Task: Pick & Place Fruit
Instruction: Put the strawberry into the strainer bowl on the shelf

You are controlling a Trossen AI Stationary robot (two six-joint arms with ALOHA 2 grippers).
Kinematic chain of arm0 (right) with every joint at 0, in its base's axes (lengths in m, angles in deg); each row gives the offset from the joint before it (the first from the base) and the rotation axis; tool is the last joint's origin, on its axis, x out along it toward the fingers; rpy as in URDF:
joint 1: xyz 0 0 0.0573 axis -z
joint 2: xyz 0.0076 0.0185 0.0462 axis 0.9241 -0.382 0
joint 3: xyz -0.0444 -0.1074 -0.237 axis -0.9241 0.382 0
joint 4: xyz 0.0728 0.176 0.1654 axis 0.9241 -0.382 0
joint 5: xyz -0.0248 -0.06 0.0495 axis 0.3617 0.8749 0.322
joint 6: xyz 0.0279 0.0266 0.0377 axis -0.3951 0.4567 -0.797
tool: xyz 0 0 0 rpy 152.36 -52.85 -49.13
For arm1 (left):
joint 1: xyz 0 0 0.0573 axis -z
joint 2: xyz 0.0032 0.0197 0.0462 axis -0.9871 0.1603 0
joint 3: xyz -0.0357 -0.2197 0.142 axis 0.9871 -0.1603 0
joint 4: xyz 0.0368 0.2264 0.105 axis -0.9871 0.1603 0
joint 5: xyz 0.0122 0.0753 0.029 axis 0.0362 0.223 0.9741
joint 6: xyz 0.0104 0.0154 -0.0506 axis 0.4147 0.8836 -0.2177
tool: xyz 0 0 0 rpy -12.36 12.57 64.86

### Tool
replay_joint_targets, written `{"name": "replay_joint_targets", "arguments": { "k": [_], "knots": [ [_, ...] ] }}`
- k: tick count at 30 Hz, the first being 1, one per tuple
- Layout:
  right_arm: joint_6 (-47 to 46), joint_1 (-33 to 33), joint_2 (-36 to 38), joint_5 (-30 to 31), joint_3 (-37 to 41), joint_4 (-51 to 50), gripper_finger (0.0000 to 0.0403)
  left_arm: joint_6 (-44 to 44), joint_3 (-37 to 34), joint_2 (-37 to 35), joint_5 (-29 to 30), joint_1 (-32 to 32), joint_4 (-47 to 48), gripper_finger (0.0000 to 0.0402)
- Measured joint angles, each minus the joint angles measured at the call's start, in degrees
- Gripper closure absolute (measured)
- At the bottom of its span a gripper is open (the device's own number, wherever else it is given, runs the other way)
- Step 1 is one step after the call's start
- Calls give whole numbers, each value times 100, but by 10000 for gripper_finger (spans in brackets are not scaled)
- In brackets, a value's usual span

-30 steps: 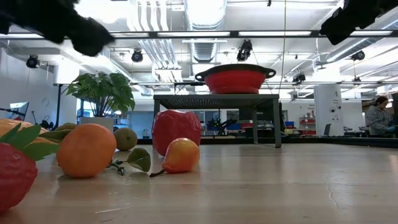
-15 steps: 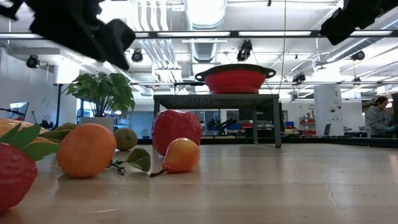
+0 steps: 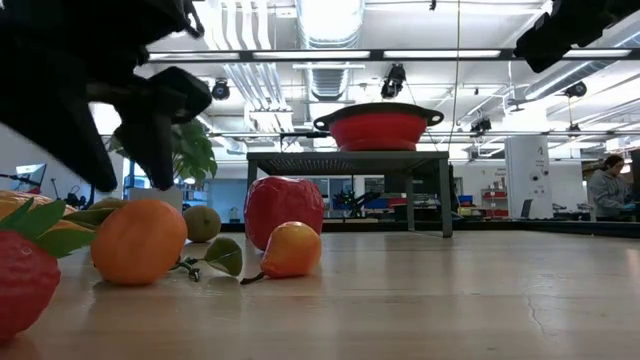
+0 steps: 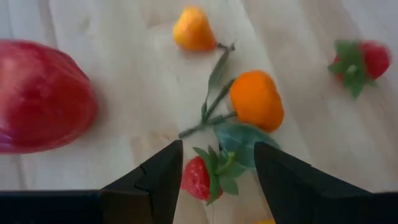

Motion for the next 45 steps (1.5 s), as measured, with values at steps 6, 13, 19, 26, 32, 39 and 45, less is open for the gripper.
{"name": "replay_joint_targets", "arguments": {
  "k": [6,13,19,26,32,39,45],
  "knots": [
    [-12,-1,0,0,0,0,394,-13,102,385,8,102,-23,197],
    [-2,0,0,0,0,0,394,-10,146,661,52,109,-22,198],
    [-13,-1,0,0,0,0,394,-8,146,731,81,109,-22,216],
    [-4,0,0,0,0,1,394,-8,146,706,198,109,8,273],
    [-13,0,0,0,0,2,394,-6,146,704,196,109,148,339],
    [-6,-2,0,0,0,1,394,-15,142,679,262,91,412,392],
    [-9,-2,0,0,0,0,394,208,249,519,629,84,648,395]
  ]
}}
